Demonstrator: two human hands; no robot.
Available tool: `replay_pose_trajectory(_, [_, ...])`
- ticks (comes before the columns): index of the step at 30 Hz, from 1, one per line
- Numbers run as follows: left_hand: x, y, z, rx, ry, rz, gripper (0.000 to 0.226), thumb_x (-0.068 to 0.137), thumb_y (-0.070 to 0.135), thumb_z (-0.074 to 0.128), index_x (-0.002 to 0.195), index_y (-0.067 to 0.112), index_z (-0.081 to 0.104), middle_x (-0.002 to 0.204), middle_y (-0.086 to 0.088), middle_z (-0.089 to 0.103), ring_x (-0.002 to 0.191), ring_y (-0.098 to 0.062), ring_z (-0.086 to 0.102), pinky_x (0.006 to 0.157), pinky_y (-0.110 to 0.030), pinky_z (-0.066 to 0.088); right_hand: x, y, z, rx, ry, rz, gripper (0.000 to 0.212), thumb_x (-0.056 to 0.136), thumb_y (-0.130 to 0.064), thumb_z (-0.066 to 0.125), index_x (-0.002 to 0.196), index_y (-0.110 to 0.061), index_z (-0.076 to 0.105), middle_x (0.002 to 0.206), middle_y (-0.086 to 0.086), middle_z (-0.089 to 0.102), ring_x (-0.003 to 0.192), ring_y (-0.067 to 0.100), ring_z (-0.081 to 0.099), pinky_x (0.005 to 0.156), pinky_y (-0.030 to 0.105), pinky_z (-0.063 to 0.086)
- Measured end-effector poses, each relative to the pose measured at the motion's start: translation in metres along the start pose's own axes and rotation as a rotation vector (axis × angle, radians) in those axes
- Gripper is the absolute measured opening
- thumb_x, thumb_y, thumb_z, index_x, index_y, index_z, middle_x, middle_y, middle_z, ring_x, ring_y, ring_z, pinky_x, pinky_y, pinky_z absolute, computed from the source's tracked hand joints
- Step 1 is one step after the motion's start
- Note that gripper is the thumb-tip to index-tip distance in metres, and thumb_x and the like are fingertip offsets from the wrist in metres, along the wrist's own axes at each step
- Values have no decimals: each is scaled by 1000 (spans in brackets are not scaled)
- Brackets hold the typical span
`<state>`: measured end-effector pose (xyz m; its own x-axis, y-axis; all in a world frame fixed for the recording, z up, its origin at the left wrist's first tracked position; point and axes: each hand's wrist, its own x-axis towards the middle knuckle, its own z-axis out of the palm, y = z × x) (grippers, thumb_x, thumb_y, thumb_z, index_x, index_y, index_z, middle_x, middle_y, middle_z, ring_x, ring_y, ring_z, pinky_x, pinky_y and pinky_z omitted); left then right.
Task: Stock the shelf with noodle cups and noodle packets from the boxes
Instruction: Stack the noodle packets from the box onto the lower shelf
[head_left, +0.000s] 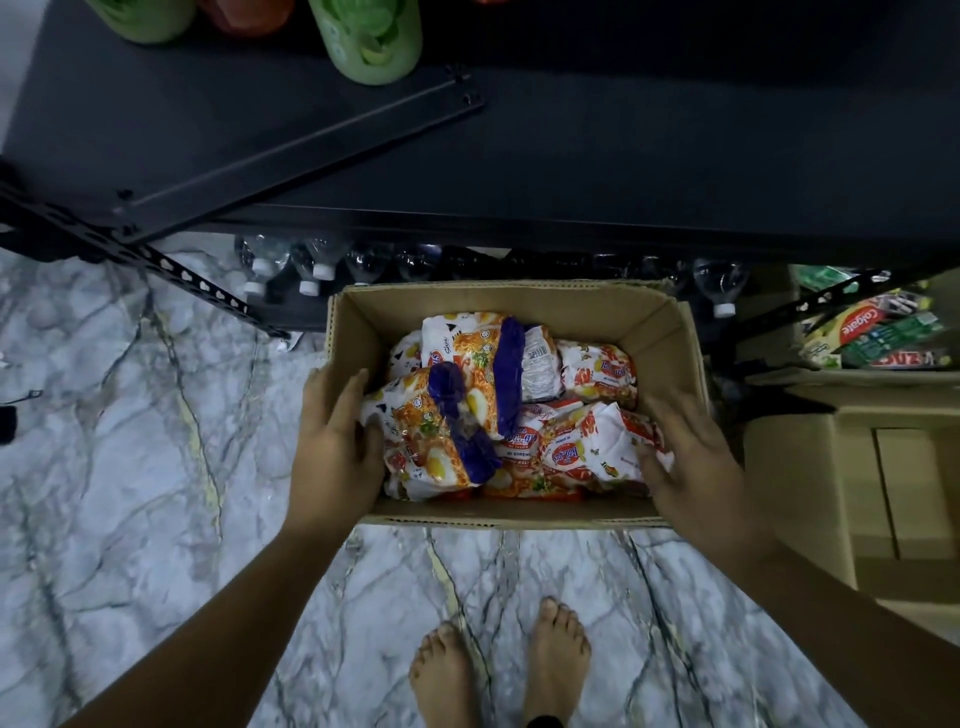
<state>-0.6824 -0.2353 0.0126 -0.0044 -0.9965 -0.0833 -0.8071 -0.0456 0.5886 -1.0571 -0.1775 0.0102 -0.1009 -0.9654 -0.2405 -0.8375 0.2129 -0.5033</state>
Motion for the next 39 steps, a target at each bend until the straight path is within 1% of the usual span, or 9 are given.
replay_pose_trajectory(5, [-16, 8, 11, -96, -101, -65, 55, 102, 22, 61, 154, 19, 44, 159, -5, 37, 145, -19, 36, 111, -35, 40, 8, 5, 21, 33, -200, -38, 76, 90, -36, 74, 156, -26, 38, 159, -3, 37, 145, 22, 36, 114, 50, 40])
replay_pose_trajectory(8, [-14, 4, 23, -275, -182, -299, 73, 95, 37, 70, 156, 22, 34, 149, 1, 43, 130, -11, 46, 104, -31, 45, 25, 15, 33, -19, -263, 49, 99, 79, -38, 84, 159, -29, 28, 160, 0, 32, 145, 28, 34, 114, 51, 39])
replay_pose_trajectory(12, [-3, 2, 38, -585, -210, -673, 79, 92, 35, 75, 152, 22, 26, 139, -2, 54, 123, -24, 59, 100, -48, 55, 43, 36, 46, -135, -376, 91, 127, 65, -45, 92, 160, -37, 8, 164, 2, 23, 149, 34, 28, 117, 53, 35])
replay_pose_trajectory(18, [10, -6, 52, -626, -213, -847, 85, 82, 30, 86, 148, 15, 34, 136, -6, 58, 121, -27, 59, 96, -45, 55, 47, 28, 52, -101, -387, 106, 106, 77, -31, 87, 153, -40, 15, 143, 11, 57, 128, 36, 56, 103, 47, 52])
replay_pose_trajectory(22, [7, -9, 47, -570, -198, -787, 74, 80, 24, 89, 139, 17, 44, 132, -5, 61, 121, -28, 60, 98, -48, 54, 37, 10, 40, -109, -284, -19, 90, 76, -34, 77, 153, -34, 31, 128, 13, 67, 114, 39, 62, 88, 41, 55])
replay_pose_trajectory(26, [1, -2, 38, -441, -148, -583, 62, 81, 23, 87, 130, 23, 48, 123, -1, 65, 113, -24, 65, 94, -51, 57, 21, -20, 30, -91, -196, -146, 82, 67, -46, 74, 144, -31, 49, 130, 3, 66, 114, 36, 55, 91, 44, 49])
replay_pose_trajectory(31, [6, 16, 21, -259, -18, -249, 64, 84, 13, 83, 136, 28, 49, 124, -2, 60, 115, -24, 60, 93, -50, 56, 7, -59, 40, -222, -303, -251, 84, 73, -49, 71, 148, -48, 35, 134, -14, 59, 125, 24, 42, 90, 41, 31])
replay_pose_trajectory(35, [13, 38, 15, -82, 35, -38, 57, 86, 19, 82, 137, 22, 56, 119, -4, 60, 111, -28, 53, 89, -53, 50, 12, -70, 53, 298, -465, -60, 80, 83, -45, 79, 152, -37, 40, 144, -11, 55, 134, 9, 49, 107, 41, 48])
replay_pose_trajectory(39, [24, 68, 21, -48, 50, 170, 55, 86, 25, 82, 137, 18, 60, 120, -2, 62, 111, -24, 51, 94, -45, 42, 14, -67, 39, 637, -232, 150, 77, 82, -12, 84, 145, -31, 43, 140, -21, 49, 127, -3, 51, 104, 43, 52])
